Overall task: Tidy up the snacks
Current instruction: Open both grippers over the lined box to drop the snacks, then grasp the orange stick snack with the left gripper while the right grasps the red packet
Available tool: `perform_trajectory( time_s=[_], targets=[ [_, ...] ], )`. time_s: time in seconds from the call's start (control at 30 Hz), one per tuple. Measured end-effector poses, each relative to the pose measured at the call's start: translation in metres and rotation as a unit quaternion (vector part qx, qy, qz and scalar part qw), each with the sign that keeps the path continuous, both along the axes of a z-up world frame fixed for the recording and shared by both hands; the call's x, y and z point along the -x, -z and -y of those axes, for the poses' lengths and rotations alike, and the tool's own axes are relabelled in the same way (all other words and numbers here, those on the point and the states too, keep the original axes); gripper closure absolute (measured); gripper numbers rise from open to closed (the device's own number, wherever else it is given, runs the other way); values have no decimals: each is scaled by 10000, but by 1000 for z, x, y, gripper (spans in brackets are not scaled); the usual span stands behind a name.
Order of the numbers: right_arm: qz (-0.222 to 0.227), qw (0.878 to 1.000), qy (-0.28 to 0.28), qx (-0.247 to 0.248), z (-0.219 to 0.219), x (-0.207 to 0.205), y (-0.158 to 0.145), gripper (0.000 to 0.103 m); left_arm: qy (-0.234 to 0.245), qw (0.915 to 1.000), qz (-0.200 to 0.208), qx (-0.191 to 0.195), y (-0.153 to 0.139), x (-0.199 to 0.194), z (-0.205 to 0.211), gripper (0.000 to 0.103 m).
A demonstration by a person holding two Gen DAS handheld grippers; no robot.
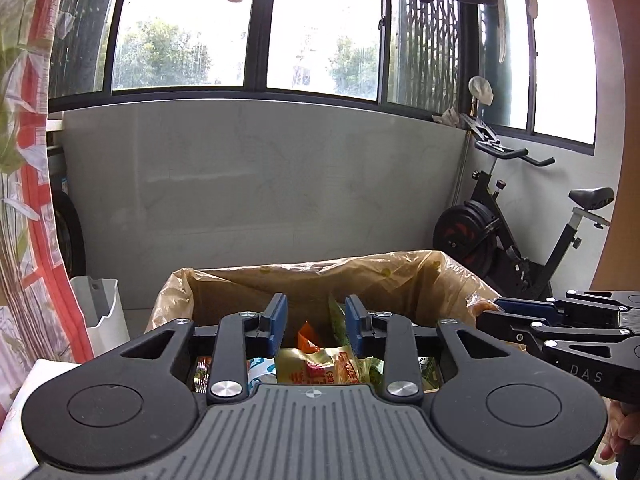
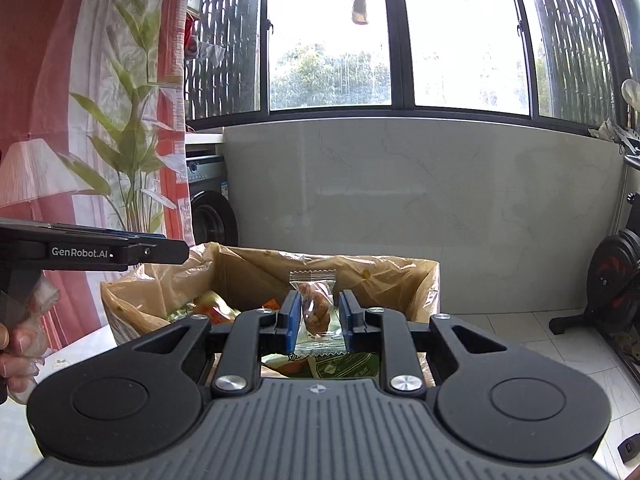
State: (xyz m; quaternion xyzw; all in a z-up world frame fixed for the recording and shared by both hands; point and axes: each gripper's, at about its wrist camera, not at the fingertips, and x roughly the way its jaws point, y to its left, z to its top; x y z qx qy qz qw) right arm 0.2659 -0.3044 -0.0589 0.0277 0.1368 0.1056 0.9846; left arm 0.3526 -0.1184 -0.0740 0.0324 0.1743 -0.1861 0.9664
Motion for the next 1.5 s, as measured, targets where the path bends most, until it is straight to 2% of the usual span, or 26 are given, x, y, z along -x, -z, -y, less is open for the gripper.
perform_trajectory(
  time_s=[0.1, 0.13, 0.2, 0.23, 0.33, 0.53, 0.63, 0.77, 0.93, 1.0, 1.07, 1.1, 1.33, 1.5],
  targets=[
    [-360, 9991, 174, 139, -1, -14, 12, 79, -33, 9998, -150, 138, 6, -6, -1, 68],
    [-352, 9992, 185, 104, 1, -12, 15, 79, 8, 9997, -176, 174, 7, -5, -2, 67],
    [-255, 9996, 129, -2, 5, -8, 18, 70, 11, 9997, -168, 162, 8, -1, -10, 56],
    [-230, 9997, 108, -61, 6, -5, 19, 67, -6, 9997, -158, 181, 9, 2, -12, 54],
    [-19, 9995, 58, -303, 12, 11, 20, 67, 145, 9991, -194, 345, 10, 17, -28, 54],
    [404, 9982, 76, -433, 11, 53, 26, 67, 492, 9981, -113, 366, 18, 64, -52, 54],
    [411, 9979, 84, -501, 10, 72, 34, 67, 542, 9976, -237, 350, 30, 84, -64, 53],
    [147, 9979, 101, -619, 6, 87, 55, 67, 524, 9968, -539, 270, 54, 98, -72, 53],
    [-462, 9972, 65, -588, -2, 86, 88, 67, 215, 9933, -1102, 256, 88, 90, -81, 53],
    [-676, 9961, 24, -567, -7, 83, 99, 64, 101, 9919, -1243, 224, 97, 85, -83, 53],
    [-898, 9946, -23, -511, -13, 77, 112, 49, -2, 9907, -1343, 219, 105, 80, -85, 53],
    [-1005, 9938, -60, -468, -17, 73, 118, 47, -39, 9900, -1391, 231, 108, 78, -87, 53],
    [-1741, 9838, -419, 44, -43, 40, 158, 47, -237, 9855, -1662, 257, 124, 76, -95, 53],
    [-2113, 9768, -321, 128, -51, 13, 172, 47, -306, 9822, -1837, 254, 130, 72, -100, 53]
  ],
)
